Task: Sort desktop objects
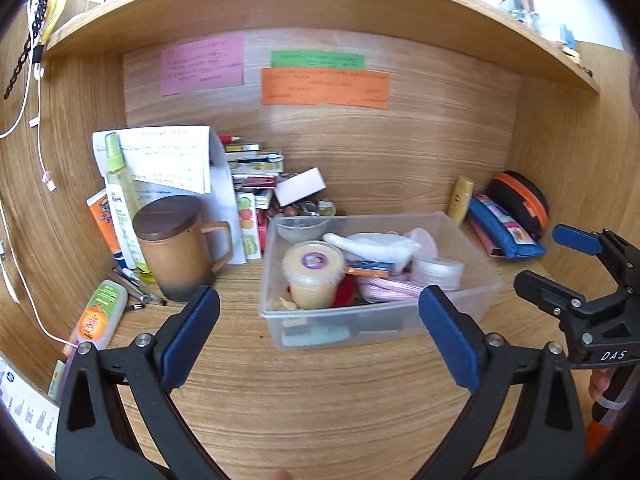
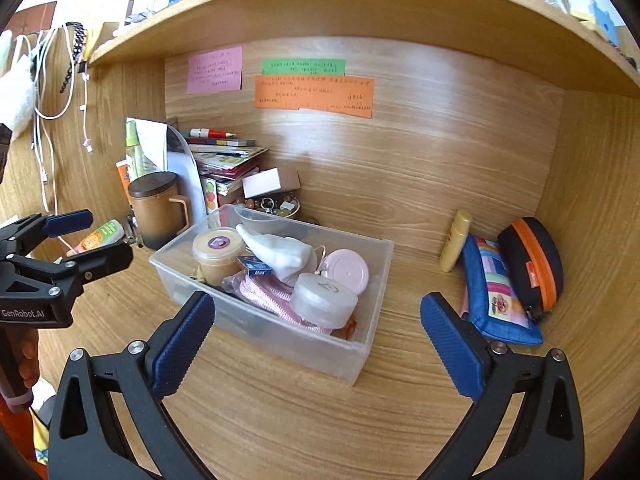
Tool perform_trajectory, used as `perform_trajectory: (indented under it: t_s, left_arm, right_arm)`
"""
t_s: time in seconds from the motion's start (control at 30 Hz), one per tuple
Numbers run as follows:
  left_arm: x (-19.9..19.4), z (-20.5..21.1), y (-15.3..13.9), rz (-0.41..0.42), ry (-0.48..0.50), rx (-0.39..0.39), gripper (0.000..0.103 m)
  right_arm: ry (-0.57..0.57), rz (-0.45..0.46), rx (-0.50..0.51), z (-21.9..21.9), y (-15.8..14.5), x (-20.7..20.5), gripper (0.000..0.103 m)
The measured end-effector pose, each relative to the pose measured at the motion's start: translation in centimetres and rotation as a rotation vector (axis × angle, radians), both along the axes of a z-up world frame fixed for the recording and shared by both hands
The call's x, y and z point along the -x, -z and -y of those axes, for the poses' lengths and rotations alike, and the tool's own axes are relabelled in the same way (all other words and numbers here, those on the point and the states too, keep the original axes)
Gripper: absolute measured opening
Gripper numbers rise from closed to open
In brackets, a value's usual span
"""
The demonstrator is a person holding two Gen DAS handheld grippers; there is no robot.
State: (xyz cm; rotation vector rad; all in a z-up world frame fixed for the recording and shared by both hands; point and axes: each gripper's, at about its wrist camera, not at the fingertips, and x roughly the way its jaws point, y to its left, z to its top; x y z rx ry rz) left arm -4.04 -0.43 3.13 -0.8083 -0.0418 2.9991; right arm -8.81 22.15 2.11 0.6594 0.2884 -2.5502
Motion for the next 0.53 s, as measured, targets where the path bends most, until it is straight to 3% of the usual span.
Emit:
perform_trajectory:
  t_s: [0.53]
  left_arm:
    - [-0.8,-2.1,0.1,-0.032,0.025,0.008,0.101]
  right_arm:
    - [0.014,-0.024,-0.002,-1.3,-0.3,-1.4,0.103]
